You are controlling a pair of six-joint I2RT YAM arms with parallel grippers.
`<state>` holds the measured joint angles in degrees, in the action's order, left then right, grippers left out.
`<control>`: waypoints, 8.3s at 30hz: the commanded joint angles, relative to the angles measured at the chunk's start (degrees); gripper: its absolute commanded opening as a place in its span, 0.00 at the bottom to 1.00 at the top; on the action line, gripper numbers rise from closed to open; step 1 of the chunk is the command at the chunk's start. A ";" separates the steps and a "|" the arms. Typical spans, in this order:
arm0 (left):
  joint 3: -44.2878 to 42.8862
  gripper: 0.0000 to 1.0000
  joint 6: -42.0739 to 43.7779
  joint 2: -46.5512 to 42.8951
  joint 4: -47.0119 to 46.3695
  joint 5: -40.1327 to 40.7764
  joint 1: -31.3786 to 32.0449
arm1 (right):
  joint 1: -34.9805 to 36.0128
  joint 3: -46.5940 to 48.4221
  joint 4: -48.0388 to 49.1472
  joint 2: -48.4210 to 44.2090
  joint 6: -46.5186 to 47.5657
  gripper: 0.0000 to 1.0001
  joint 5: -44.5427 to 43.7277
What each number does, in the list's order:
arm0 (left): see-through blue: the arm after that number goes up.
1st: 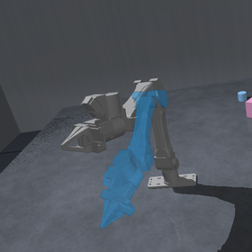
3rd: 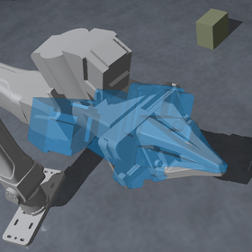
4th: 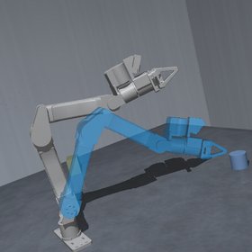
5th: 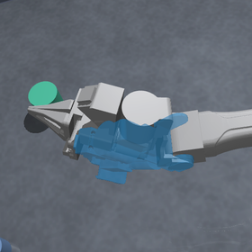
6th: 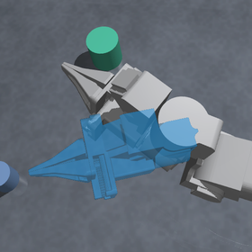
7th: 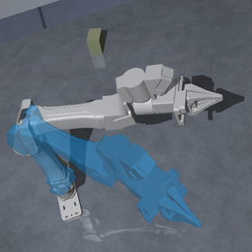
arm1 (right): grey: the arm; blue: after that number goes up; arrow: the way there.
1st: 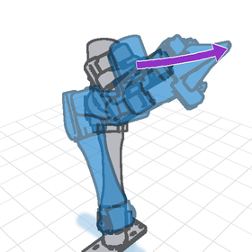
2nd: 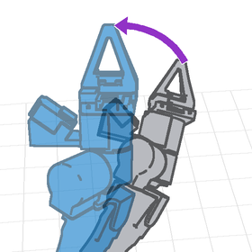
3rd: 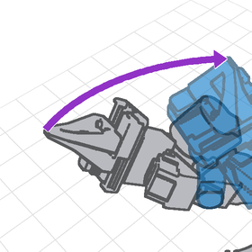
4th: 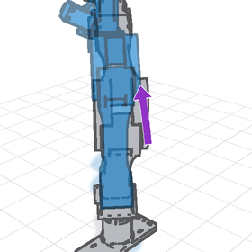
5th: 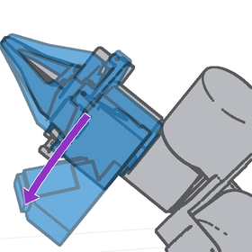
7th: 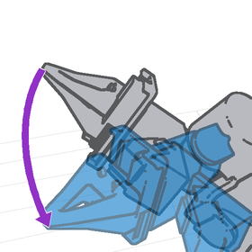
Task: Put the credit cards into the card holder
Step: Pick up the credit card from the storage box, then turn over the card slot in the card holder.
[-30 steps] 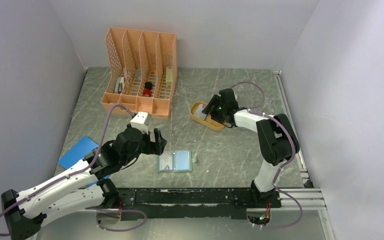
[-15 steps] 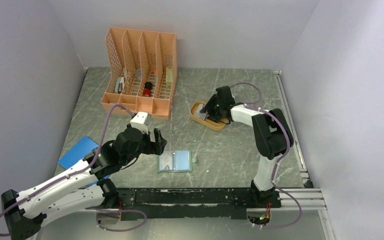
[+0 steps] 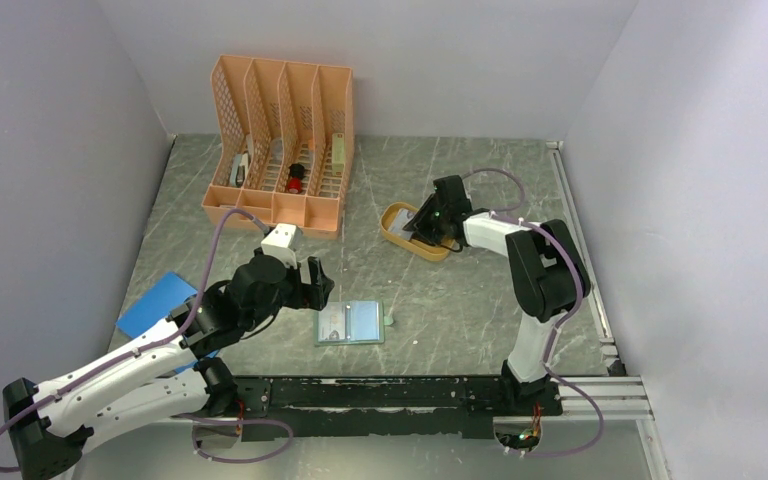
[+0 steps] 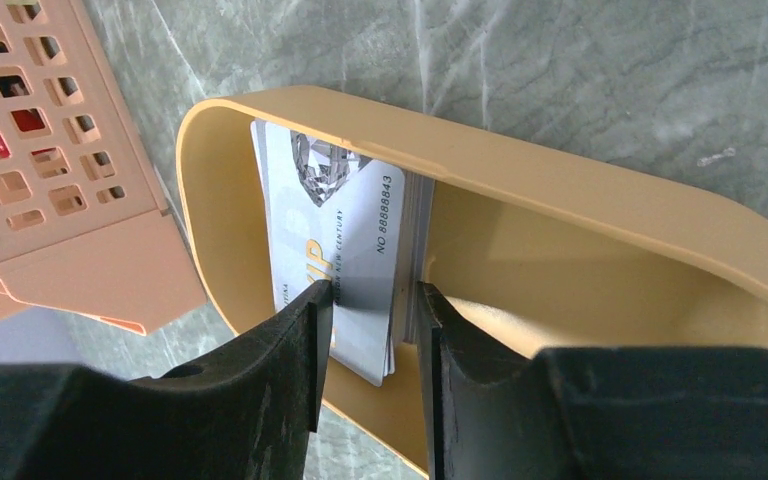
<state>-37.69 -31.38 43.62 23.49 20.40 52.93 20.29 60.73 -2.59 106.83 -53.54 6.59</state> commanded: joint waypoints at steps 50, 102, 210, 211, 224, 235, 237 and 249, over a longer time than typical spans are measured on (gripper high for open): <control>0.34 0.89 -0.18 -0.42 -0.20 0.94 -0.19 | -1.92 0.62 -6.57 -10.17 0.04 0.00 0.10; 5.72 0.78 -7.05 20.74 -20.93 -17.59 1.22 | 18.93 -26.50 -16.30 -40.78 13.35 0.00 14.83; -6.81 0.05 -3.02 50.08 -8.08 4.79 15.38 | 24.56 -33.57 -8.33 -44.30 7.89 0.00 15.58; -6.71 0.05 -3.07 50.03 -8.14 4.86 15.41 | 24.59 -33.58 -8.31 -44.11 7.78 0.00 15.58; -6.00 0.05 -3.60 49.64 -8.13 5.13 15.38 | 24.72 -35.01 -8.74 -44.42 4.11 0.00 13.09; -5.64 0.05 -4.04 49.38 -8.37 5.05 15.36 | 24.70 -35.72 -7.87 -44.29 3.19 0.00 13.91; -5.56 0.05 -4.12 49.38 -8.29 5.00 15.37 | 24.64 -35.81 -7.83 -44.44 3.02 0.00 13.94; -5.28 0.05 -4.31 49.55 -8.55 4.97 15.38 | 24.65 -35.76 -9.53 -46.95 2.27 0.00 11.43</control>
<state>-45.25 -35.35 91.81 10.61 25.54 68.10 44.71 25.34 -11.62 59.59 -50.61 18.85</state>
